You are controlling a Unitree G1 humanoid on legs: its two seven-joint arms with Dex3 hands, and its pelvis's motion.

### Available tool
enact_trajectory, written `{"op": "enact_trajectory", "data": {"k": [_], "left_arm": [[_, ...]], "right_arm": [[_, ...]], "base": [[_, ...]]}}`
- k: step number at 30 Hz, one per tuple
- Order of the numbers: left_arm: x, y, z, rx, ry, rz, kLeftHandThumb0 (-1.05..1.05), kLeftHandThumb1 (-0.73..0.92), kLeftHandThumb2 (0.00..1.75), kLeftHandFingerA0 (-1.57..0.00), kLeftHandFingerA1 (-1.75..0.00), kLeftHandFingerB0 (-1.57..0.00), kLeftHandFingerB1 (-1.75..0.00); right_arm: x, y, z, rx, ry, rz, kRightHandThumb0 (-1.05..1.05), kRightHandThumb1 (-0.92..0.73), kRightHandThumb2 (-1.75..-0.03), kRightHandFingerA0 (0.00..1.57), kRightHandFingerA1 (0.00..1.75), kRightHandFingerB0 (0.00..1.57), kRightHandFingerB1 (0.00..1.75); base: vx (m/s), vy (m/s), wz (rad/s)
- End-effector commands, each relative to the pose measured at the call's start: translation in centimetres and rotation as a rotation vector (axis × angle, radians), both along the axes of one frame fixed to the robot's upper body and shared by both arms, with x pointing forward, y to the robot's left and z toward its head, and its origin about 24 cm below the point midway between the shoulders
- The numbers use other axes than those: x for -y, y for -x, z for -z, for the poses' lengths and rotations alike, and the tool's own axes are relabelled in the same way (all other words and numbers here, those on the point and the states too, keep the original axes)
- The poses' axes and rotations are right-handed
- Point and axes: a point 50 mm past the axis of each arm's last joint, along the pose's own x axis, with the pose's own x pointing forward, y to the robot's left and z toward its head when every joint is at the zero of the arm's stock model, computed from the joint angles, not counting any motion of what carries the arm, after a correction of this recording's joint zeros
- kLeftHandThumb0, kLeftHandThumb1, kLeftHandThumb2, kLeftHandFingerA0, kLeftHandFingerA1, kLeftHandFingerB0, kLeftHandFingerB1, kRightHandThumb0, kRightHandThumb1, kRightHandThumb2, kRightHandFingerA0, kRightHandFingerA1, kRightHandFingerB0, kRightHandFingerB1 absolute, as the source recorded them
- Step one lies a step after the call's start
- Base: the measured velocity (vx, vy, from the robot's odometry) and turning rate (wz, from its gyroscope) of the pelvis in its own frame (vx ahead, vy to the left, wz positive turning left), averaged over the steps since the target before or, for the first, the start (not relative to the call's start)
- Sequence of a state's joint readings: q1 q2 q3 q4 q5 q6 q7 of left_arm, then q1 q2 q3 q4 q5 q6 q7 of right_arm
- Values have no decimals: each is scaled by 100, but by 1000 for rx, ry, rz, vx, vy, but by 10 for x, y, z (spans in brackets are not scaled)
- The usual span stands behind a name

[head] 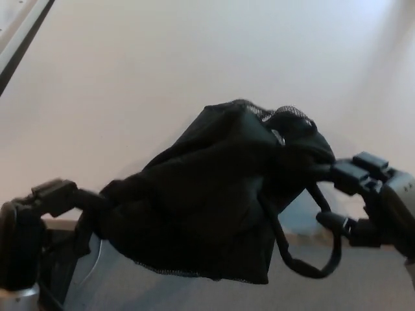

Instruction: A lunch bag is kept on the middle of the desk and the robot uses both its hands to grab the opening of the bag from the left and right and moves its hands away from each other to spread the bag open

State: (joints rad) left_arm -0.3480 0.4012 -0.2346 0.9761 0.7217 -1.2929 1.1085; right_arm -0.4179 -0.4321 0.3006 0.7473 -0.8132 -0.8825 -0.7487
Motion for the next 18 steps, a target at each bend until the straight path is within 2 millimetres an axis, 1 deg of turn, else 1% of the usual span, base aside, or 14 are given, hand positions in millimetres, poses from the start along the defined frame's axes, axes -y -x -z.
{"op": "enact_trajectory", "data": {"k": [1,5,6,7,9,10,11,12,13,14,15,16,17,18], "left_arm": [[-3,-18,-33,181,-115,-76,5,65,77,-57,-45,-37,-36],[-1,-44,-78,382,-140,-188,13,58,76,-40,-37,-28,-31],[0,-49,-89,416,-149,-196,12,42,98,-23,-54,-13,-50],[1,-53,-97,454,-172,-222,9,57,73,-16,-31,-9,-22],[2,-61,-113,536,-219,-287,10,56,76,-13,-34,-6,-17],[5,-66,-122,579,-248,-334,10,55,81,-22,-40,-5,-13],[6,-67,-125,593,-257,-350,10,55,81,-22,-40,-5,-13],[7,-74,-138,639,-277,-391,11,58,74,-9,-27,0,-24],[9,-79,-149,659,-293,-412,10,53,87,-6,-26,0,-17],[9,-80,-151,659,-296,-414,10,53,87,-6,-26,0,-17],[9,-82,-154,660,-302,-414,8,59,76,-5,-26,0,-22],[9,-84,-162,668,-317,-411,8,48,87,0,-14,0,-19],[10,-86,-168,679,-329,-410,8,48,87,0,-14,0,-19],[9,-86,-171,686,-338,-408,9,47,86,0,-11,0,-17]], "right_arm": [[-1,-16,-39,136,40,13,-38,-57,-58,60,42,30,32],[-16,-27,-90,275,61,-26,-34,-54,-56,64,44,28,31],[-18,-31,-104,299,80,-15,-38,-57,-58,57,42,28,31],[-20,-34,-115,332,78,-19,-42,-60,-60,60,46,13,29],[-22,-41,-138,394,70,-28,-42,-62,-58,51,43,0,25],[-19,-45,-146,417,55,-22,-45,-67,-60,36,36,0,0],[-18,-46,-148,424,49,-19,-45,-67,-60,36,36,0,0],[-17,-51,-161,441,15,10,-46,-67,-60,29,32,0,0],[-16,-54,-172,463,-4,31,-47,-68,-60,29,32,0,0],[-16,-54,-174,470,-6,36,-47,-68,-60,29,32,0,0],[-15,-55,-178,474,-16,42,-60,-56,-78,23,43,0,0],[-12,-56,-186,482,-33,57,-54,-61,-79,28,44,0,0],[-9,-57,-193,484,-41,66,-54,-61,-79,28,44,0,0],[-7,-56,-196,491,-41,74,-51,-72,-62,35,36,0,0]], "base": [[0,0,0],[0,0,0],[0,0,0],[0,0,0],[0,0,0],[0,0,0],[0,0,0],[0,0,0],[0,0,0],[0,0,0],[0,0,0],[0,0,0],[0,0,0],[0,0,0]]}}
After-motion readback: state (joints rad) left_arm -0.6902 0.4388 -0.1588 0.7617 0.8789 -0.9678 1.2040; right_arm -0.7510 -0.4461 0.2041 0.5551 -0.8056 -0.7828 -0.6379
